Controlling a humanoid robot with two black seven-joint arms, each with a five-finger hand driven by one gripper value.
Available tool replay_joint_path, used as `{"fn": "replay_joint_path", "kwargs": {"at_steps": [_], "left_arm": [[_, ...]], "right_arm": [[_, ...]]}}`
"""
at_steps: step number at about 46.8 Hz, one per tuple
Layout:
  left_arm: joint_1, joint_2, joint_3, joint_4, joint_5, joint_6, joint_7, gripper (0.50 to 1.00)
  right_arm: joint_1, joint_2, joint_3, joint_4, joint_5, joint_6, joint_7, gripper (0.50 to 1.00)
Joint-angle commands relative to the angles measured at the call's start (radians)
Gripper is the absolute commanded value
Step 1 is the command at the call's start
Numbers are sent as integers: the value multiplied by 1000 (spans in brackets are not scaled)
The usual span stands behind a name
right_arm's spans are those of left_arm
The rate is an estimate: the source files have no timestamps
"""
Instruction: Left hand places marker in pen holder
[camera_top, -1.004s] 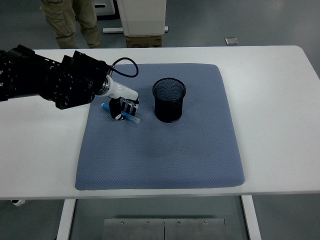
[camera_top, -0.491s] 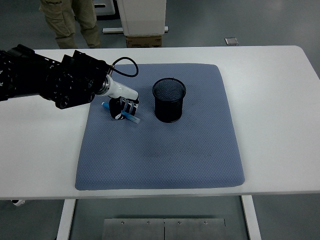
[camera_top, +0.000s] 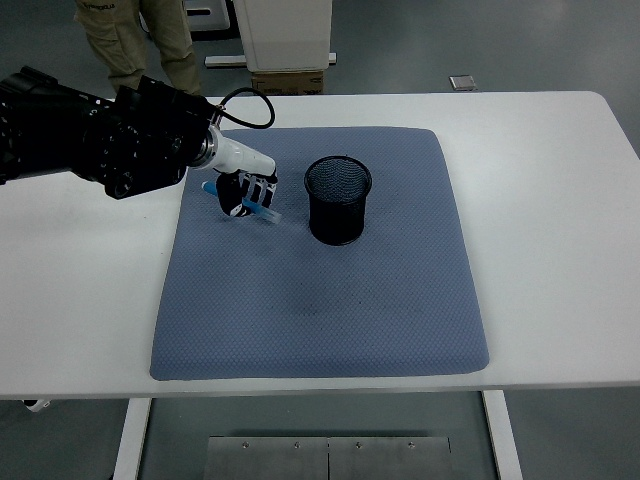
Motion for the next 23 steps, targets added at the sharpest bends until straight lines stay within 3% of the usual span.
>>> {"fn": "replay_joint_path", "kwargs": {"at_steps": [1, 23], "left_arm": [[-11, 4, -7, 4, -3, 0, 0, 500], [-68, 6, -102, 39, -18, -11, 0, 500]], "right_arm": [[0, 0, 0, 0, 0, 0, 0, 1000], [0, 0, 0, 0, 0, 0, 0, 1000]]}}
